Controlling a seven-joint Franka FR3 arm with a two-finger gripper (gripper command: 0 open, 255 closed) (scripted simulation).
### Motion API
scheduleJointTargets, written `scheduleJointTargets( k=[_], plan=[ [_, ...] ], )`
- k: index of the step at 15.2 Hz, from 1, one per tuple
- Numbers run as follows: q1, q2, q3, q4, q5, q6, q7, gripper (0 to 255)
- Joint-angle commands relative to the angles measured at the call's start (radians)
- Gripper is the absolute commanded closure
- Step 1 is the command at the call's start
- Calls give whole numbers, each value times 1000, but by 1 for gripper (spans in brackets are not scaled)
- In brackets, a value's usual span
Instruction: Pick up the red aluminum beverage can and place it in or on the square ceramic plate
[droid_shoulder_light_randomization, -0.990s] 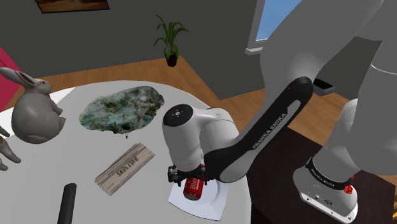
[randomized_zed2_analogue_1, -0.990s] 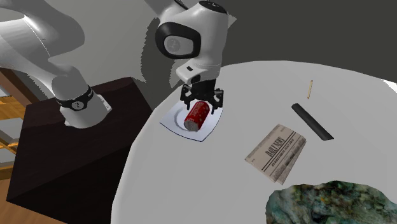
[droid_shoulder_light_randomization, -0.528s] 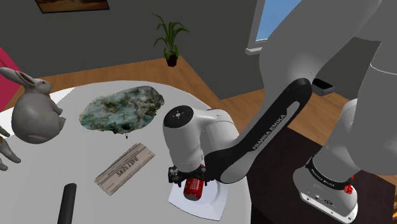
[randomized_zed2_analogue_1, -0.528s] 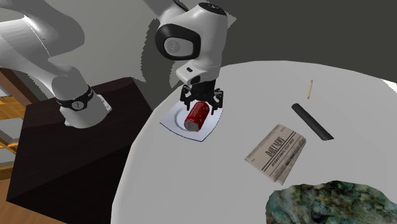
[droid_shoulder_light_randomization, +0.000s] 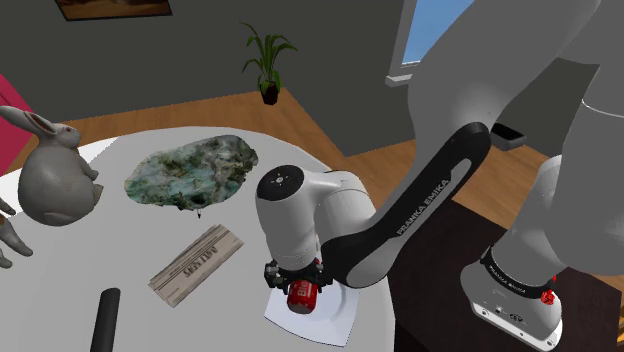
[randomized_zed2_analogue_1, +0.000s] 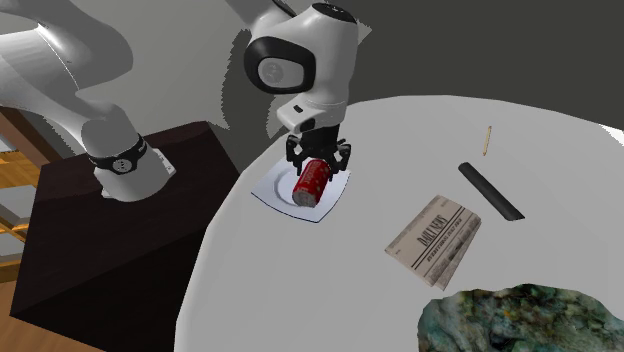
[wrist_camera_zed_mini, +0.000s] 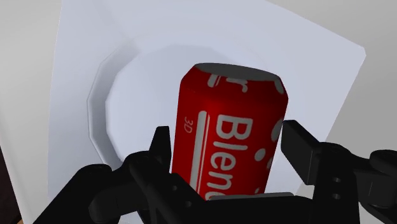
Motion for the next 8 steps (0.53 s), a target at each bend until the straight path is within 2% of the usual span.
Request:
scheduleJointTargets(
  k=[1,8],
  plan=[
    [0,3,-1,-1,-1,1,-1,255],
    [-19,-74,26,7,67,-70,-47,255]
  ],
)
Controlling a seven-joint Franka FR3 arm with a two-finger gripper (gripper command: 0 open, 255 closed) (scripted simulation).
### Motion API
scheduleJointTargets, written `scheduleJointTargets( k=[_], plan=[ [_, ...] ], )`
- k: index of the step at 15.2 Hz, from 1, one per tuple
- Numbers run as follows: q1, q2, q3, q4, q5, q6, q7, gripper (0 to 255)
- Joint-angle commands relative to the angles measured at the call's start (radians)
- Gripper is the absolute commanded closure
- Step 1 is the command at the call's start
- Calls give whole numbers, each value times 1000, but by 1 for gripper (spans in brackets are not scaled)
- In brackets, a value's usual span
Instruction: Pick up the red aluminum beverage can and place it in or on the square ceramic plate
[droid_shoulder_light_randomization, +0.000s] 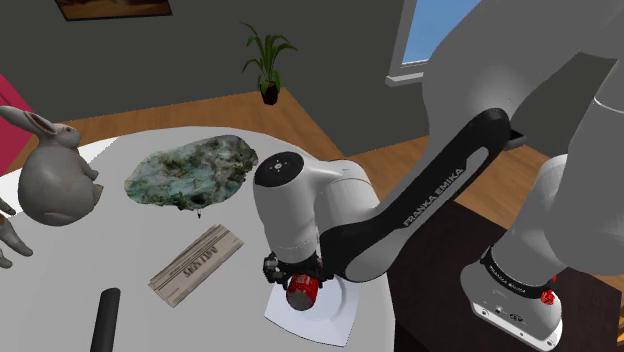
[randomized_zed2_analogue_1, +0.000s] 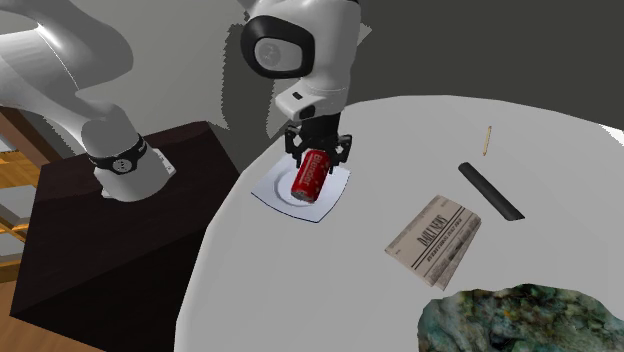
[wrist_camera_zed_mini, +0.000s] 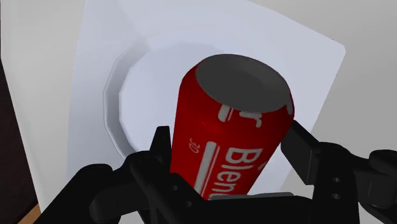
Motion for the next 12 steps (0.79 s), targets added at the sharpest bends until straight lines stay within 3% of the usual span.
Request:
scheduleJointTargets(
  k=[1,12],
  plan=[
    [-5,-26,7,3,22,-24,-15,255],
    [-20,-144,24,43,115,-160,-80,255]
  ],
)
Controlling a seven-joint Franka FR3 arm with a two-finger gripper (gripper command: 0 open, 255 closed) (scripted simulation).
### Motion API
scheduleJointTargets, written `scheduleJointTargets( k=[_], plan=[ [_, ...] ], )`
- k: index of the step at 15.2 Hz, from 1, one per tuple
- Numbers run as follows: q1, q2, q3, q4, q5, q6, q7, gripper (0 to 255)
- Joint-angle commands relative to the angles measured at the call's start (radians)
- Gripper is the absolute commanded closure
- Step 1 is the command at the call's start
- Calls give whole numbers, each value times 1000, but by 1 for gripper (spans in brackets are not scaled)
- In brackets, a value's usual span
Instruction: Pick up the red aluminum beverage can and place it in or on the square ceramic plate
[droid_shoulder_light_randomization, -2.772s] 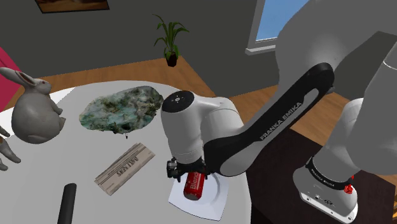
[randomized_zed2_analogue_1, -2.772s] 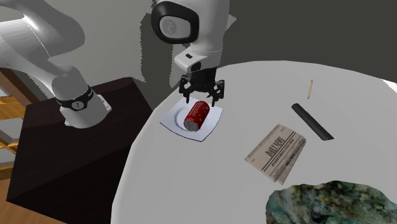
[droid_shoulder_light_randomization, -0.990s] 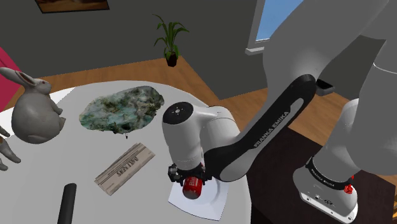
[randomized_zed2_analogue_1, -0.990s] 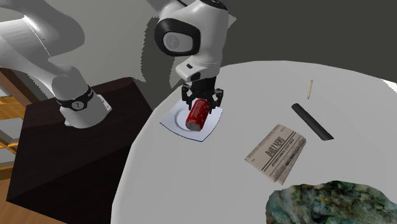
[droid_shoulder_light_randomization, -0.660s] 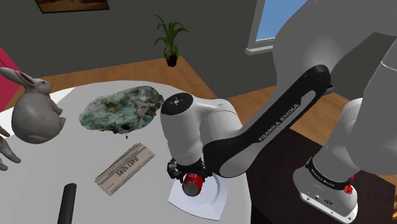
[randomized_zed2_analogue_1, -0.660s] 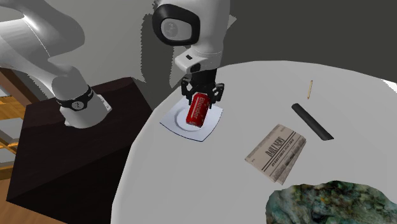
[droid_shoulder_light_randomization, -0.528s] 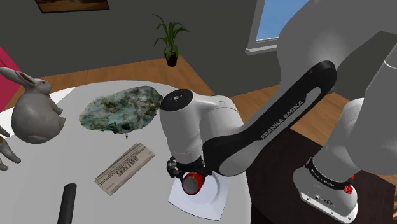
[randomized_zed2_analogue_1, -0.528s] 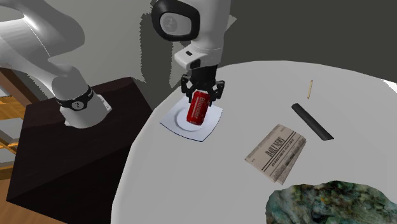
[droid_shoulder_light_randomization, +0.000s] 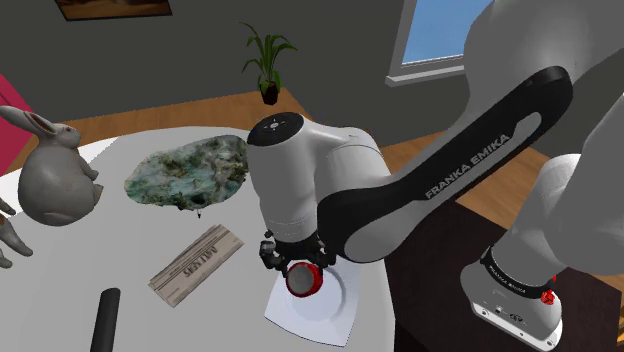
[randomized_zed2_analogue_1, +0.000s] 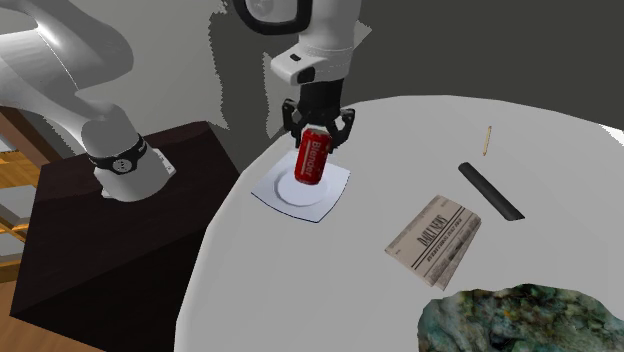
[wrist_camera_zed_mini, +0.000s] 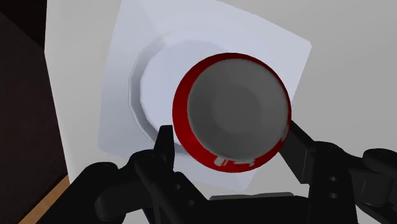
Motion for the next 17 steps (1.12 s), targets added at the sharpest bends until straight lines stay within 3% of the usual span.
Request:
scheduleJointTargets(
  k=[1,2,17],
  plan=[
    [0,-56,5,-24,40,-22,-22,255],
    [3,-111,9,-57,80,-36,-42,255],
    [11,65,2,-117,-56,170,56,255]
  ],
)
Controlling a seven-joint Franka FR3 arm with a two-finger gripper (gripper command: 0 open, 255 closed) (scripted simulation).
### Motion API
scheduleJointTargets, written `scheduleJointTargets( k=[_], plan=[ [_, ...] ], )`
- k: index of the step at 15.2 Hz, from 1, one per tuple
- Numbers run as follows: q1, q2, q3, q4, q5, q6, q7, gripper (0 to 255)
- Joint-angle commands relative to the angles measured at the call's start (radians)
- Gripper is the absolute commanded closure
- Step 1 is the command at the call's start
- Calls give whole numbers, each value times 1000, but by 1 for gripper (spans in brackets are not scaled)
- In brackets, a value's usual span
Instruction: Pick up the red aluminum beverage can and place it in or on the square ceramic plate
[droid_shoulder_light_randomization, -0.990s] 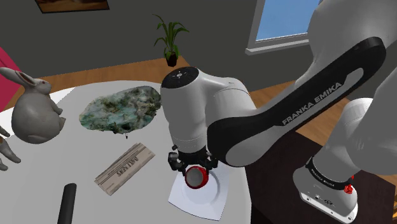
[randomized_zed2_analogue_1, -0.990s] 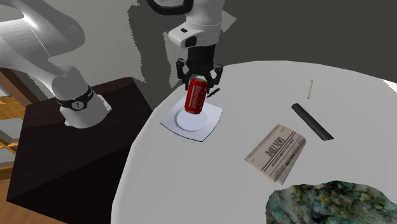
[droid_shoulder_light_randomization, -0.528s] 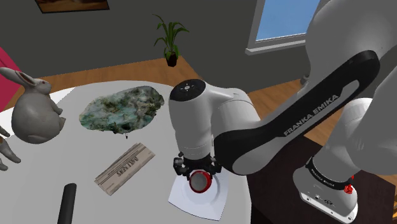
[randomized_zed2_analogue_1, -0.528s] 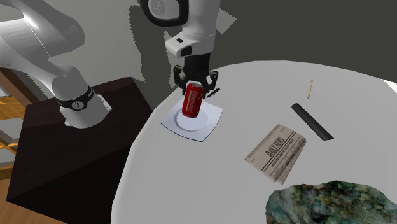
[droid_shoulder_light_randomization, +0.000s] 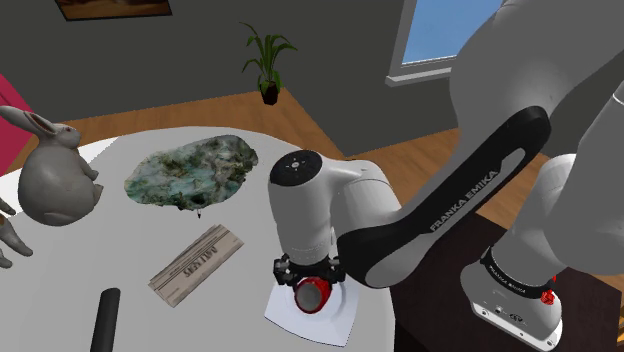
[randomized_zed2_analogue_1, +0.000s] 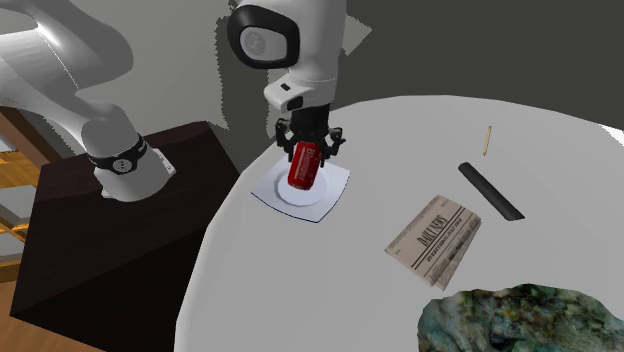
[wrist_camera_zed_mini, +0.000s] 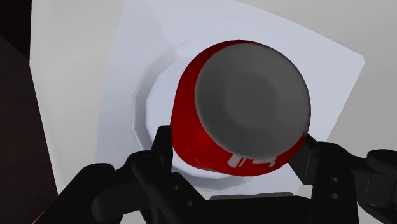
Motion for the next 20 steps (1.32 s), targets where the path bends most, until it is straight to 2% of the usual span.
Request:
scheduleJointTargets(
  k=[1,9,10,15,18,20],
  plan=[
    [1,30,-7,-7,-25,25,16,255],
    [1,30,-6,-7,-25,25,16,255],
    [1,31,-7,-7,-25,26,16,0],
    [1,30,-6,-7,-25,25,16,0],
    [-10,-56,8,25,49,-77,-38,0],
    [-11,-76,8,36,65,-104,-49,0]
  ],
)
